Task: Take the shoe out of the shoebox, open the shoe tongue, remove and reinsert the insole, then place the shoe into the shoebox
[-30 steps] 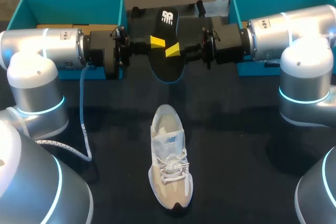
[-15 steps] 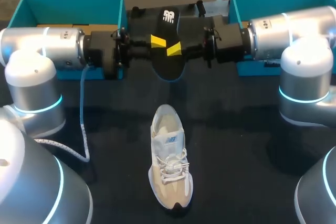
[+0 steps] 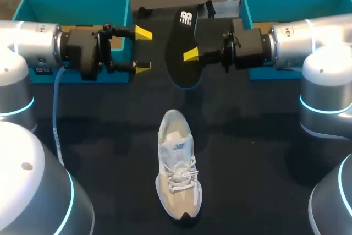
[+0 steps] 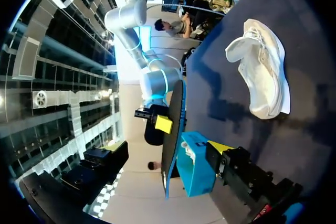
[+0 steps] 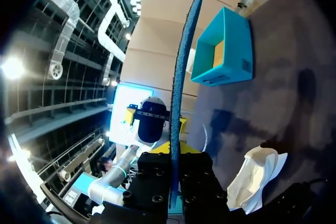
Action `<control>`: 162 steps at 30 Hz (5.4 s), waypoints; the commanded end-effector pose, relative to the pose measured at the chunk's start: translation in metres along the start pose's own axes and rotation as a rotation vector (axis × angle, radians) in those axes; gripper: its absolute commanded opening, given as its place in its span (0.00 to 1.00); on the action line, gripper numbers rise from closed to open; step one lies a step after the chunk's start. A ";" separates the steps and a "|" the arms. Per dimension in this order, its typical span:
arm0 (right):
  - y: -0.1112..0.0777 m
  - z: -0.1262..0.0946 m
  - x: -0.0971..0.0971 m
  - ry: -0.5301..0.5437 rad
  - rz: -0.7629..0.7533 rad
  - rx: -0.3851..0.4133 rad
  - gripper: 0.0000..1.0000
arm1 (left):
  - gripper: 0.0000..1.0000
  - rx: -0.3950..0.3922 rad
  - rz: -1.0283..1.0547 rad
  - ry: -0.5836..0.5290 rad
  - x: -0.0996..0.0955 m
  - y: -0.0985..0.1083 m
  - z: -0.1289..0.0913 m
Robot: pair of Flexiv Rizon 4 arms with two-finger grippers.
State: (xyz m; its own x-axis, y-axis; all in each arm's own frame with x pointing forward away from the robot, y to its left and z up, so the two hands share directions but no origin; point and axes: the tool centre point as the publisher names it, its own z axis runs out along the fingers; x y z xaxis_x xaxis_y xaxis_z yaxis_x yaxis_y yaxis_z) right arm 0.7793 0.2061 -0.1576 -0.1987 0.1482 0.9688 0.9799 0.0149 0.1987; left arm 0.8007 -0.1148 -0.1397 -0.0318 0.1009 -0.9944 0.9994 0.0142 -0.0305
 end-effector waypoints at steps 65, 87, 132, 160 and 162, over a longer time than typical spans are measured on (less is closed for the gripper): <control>-0.019 -0.018 -0.044 -0.025 -0.311 -0.152 0.00 | 1.00 -0.592 -1.039 0.440 0.060 -0.090 -0.045; -0.031 0.016 -0.080 0.017 -0.369 -0.301 0.00 | 1.00 -0.675 -1.431 0.648 0.144 -0.089 -0.036; -0.038 0.037 -0.107 0.095 -0.450 -0.233 0.00 | 1.00 -0.526 -1.492 0.737 0.205 -0.085 -0.006; -0.047 0.041 -0.116 0.104 -0.549 -0.192 0.00 | 1.00 -0.629 -1.489 0.717 0.217 -0.090 0.004; -0.047 0.041 -0.116 0.104 -0.549 -0.192 0.00 | 1.00 -0.629 -1.489 0.717 0.217 -0.090 0.004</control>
State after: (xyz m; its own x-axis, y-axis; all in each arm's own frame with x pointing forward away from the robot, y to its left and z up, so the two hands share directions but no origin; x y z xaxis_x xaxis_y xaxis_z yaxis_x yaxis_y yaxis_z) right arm 0.7591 0.2317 -0.2848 -0.6866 0.0709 0.7236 0.7145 -0.1186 0.6895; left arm 0.7064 -0.1007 -0.3547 -0.9963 0.0220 0.0830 -0.0296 0.8196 -0.5722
